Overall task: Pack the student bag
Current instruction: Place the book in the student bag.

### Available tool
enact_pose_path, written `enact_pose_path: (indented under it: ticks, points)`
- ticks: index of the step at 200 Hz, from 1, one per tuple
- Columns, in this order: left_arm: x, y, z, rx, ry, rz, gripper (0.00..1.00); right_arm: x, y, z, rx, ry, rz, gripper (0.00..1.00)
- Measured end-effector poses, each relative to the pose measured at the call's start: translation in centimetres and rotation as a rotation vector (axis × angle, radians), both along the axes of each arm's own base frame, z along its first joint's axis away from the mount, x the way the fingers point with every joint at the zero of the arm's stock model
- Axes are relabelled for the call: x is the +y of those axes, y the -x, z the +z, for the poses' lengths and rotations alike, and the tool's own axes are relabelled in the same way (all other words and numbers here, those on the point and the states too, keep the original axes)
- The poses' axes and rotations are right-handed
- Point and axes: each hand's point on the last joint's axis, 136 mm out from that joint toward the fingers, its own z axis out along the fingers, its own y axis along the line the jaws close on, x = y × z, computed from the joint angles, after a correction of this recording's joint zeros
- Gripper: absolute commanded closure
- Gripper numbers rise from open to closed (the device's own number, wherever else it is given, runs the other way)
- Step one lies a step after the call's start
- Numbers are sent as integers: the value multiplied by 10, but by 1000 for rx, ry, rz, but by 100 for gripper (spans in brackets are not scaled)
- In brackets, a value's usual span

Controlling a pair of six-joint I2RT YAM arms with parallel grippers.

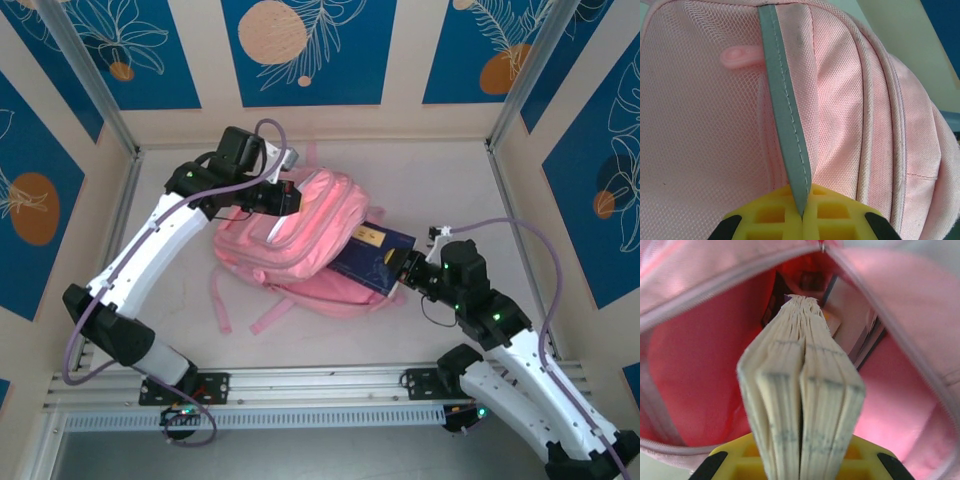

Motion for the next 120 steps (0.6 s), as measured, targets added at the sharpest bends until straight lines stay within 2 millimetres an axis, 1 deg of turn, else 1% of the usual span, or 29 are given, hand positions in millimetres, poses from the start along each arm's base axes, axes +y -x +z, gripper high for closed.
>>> enact_pose_path:
  ticks: [26, 44, 53, 83, 120]
  points:
    - [-3, 4, 2, 11, 23, -26, 100, 18, -3, -23, 99, -147, 10, 96]
    - [-4, 6, 3, 12, 30, -40, 100, 25, -6, -32, 140, -209, 9, 97]
    - [-4, 6, 3, 13, 31, -42, 100, 27, -9, -31, 145, -232, 7, 98]
    - [-6, 8, 4, 20, 43, -54, 100, 34, -19, -17, 107, -286, 7, 99]
    - [-10, 10, 5, 33, 69, -63, 100, 41, -29, -18, 102, -296, 10, 100]
